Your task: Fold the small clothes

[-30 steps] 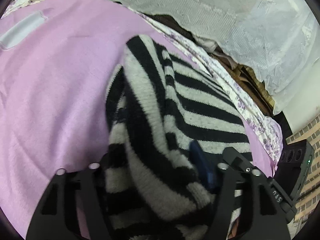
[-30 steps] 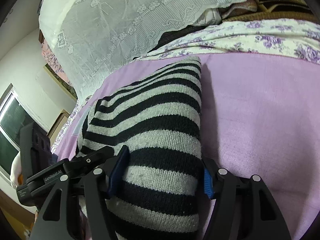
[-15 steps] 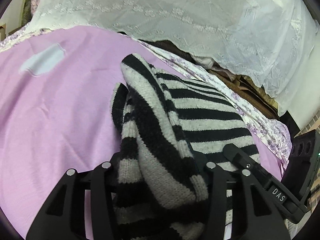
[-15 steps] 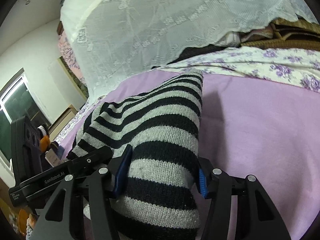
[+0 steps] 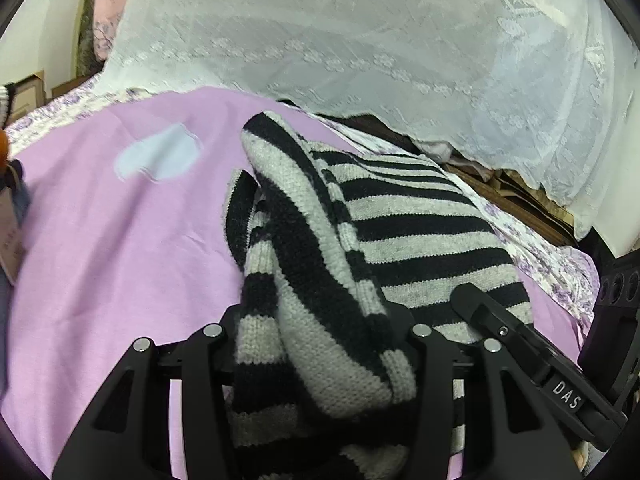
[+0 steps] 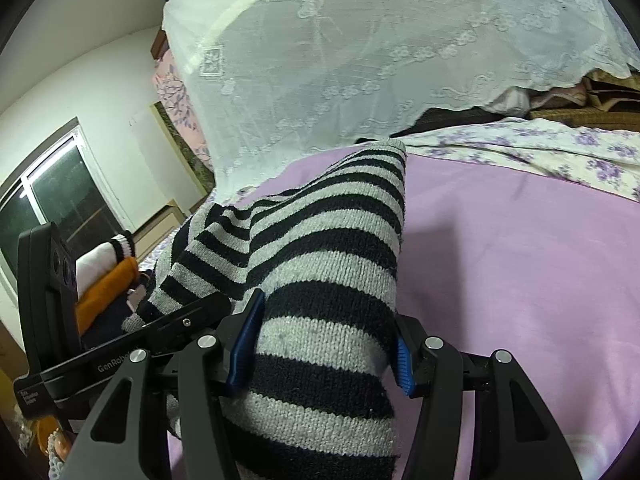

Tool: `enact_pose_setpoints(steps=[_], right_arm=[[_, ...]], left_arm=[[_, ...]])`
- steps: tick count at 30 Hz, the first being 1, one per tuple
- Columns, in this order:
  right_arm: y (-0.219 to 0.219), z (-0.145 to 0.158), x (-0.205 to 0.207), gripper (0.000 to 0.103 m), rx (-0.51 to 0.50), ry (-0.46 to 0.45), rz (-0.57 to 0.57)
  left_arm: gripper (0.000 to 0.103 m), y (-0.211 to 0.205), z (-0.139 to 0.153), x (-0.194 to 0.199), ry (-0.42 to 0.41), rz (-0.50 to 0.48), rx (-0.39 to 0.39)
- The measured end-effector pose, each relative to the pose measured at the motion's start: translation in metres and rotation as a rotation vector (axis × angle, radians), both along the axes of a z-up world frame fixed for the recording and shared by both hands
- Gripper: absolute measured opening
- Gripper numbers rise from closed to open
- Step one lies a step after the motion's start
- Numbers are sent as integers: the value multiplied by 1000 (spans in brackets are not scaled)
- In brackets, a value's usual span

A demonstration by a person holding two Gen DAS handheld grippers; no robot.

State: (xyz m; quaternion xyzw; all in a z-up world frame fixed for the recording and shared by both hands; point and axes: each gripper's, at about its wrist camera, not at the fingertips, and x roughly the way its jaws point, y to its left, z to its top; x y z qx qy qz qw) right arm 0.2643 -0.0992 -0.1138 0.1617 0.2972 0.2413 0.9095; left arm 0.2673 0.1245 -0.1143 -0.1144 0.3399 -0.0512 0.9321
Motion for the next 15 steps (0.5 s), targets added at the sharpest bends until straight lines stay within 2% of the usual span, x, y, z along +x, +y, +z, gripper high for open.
enact_pose_setpoints(steps=[15], right_arm=[[112,29,22,57,10,-25,149]], left_arm=[[47,112,29,-10,-40,155,15]])
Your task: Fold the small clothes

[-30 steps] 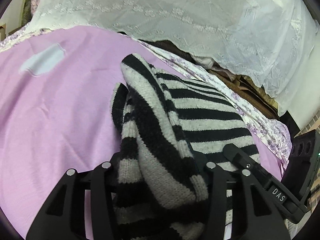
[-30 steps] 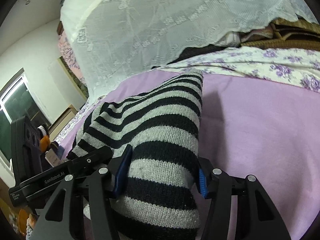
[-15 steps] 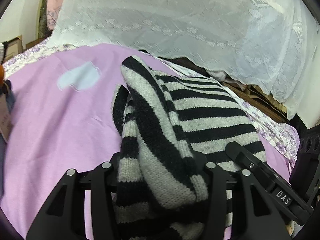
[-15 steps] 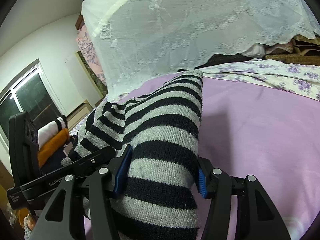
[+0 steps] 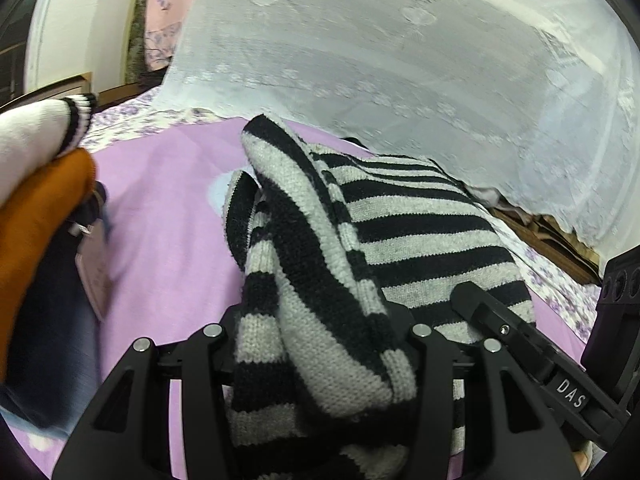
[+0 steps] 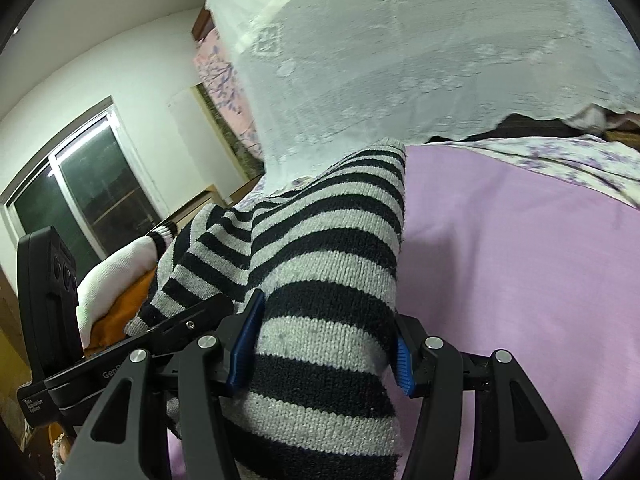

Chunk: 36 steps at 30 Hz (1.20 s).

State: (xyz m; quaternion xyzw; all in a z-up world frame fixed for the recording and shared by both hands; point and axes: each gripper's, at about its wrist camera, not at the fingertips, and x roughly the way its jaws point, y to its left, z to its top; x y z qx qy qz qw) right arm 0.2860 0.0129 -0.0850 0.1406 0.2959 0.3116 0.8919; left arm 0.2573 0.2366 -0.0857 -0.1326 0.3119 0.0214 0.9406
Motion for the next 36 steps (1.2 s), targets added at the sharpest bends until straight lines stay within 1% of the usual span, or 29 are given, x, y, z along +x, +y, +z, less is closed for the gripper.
enact_pose_setpoints(steps=[5,11,18,23,26,30,33,34,36], right_arm=[[33,-1,13,57,-9,6,35],[59,-9,35,57,-27,24,55],[79,-34,68,57,-62,74,63],[85,-59,78,57,-91,103,66],[87,-65,82,57,-110,123,66],[93,-71,81,60,-161,118,65],[92,-75,82,62,-156,132,65],[91,-76,82,62,-156,132,65],[91,-76,81,62,-157,126,60]], left_arm=[[47,32,-1,6,4,40,-1],[47,49,-12,25,22,68,-8],[47,70,-47,55,79,102,-11],[48,72,-73,67,134,110,6],[53,69,-83,71,161,114,18],[70,74,-95,72,192,149,4],[82,79,-98,73,203,180,-8],[84,79,-99,73,204,191,-1],[87,76,-99,72,203,209,25]])
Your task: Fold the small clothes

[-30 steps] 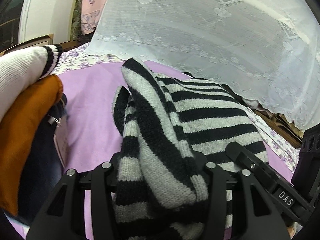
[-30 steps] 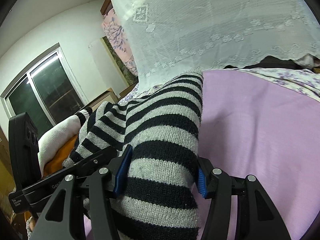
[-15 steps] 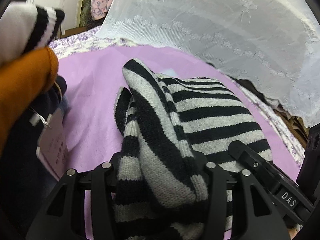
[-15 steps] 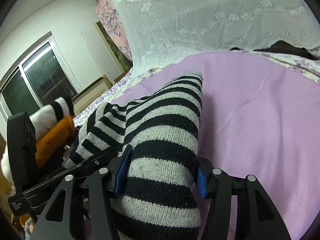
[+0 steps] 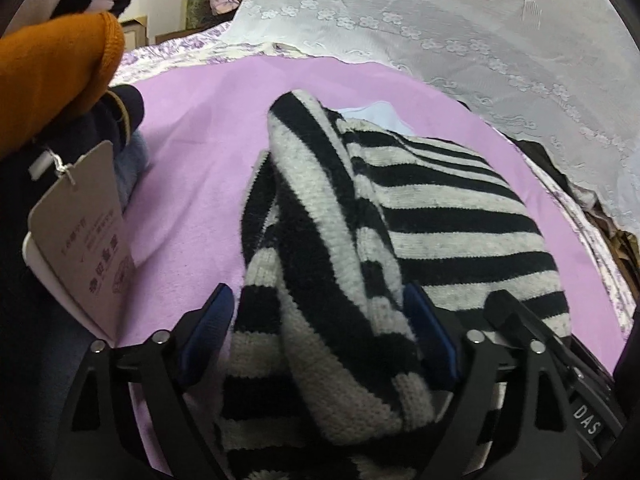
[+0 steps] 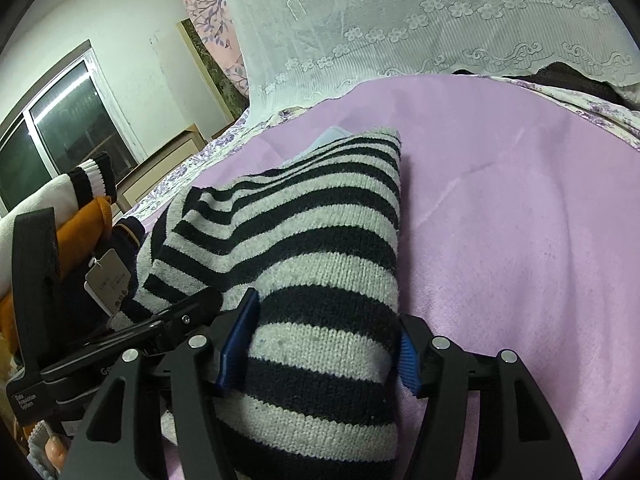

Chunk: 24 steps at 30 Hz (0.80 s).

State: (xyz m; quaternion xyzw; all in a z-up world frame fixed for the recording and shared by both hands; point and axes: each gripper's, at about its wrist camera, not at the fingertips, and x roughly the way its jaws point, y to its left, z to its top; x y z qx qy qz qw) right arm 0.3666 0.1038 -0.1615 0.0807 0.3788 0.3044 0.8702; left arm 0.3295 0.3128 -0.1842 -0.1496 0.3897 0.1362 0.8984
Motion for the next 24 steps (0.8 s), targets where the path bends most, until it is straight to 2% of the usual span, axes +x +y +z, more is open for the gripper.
enact_pose_setpoints(steps=[7,14,24], right_arm=[[-9,1,-4,63,45,-27,-3],[-20,11,-26,63,41,-107,-27],[-26,22,-66,63,-19,-215,-11]], left_arm=[[86,-12,10,-12,-29,28,81],[85,-38,28,-39,-85,24,181],[85,-47,40,-72,-127,61,198]])
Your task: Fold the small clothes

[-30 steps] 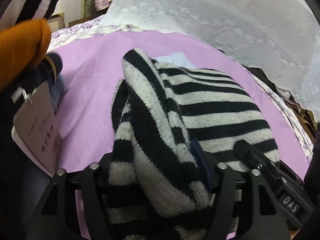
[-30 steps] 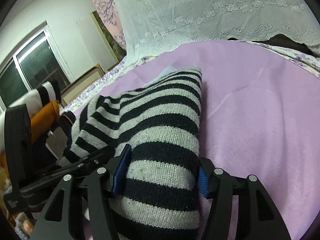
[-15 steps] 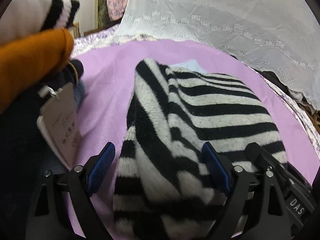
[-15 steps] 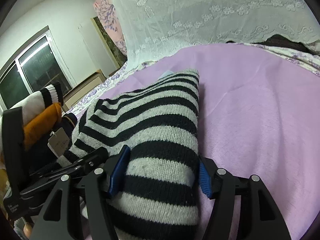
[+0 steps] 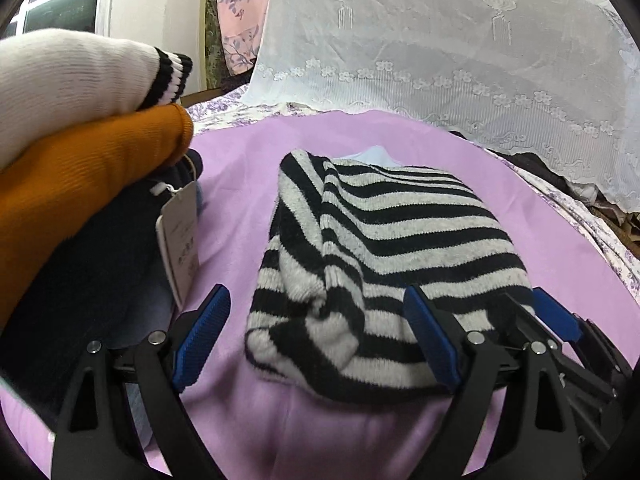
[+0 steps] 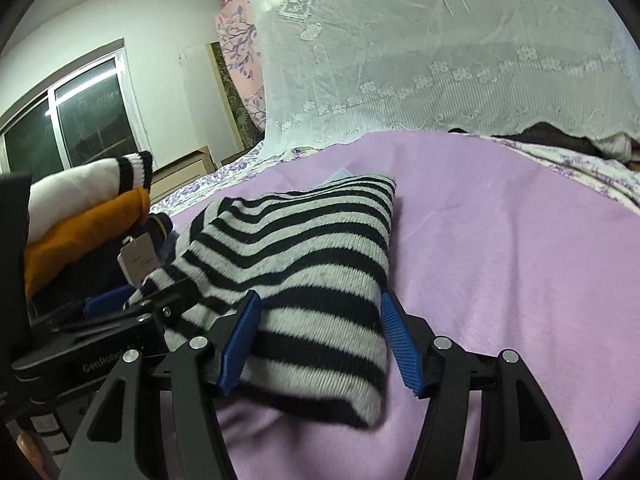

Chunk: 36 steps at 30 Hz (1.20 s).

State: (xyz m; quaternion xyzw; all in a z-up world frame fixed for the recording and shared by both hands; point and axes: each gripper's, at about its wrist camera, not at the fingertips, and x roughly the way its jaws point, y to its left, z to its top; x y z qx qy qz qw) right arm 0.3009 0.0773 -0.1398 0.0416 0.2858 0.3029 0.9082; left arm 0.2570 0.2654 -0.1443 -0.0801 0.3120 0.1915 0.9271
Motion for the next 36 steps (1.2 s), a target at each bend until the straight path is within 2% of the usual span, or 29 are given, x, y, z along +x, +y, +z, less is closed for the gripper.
enact_pose_setpoints(steps=[14,22,27,30,34,36], right_arm=[[-19,0,-27,63,-16,13,-21],[-39,4,-59,63,-7,5,-27],[-51,7,-81,63,-7,-8,-33],[-58,9,-95,63,0,-21,-45],[-75,11,-110,70,32,-19,-74],[-82,12,-117,76,49,-10,-79]], left_arm=[[86,-14,0,-34,0,20,16],[87,-43,4,-74,-36,26,79],[91,-54,4,-100,-60,48,70],[92,-64,6,-115,-87,69,92],[98,-79,8,-131,-121,80,146],[98,-81,10,-138,-114,68,131]])
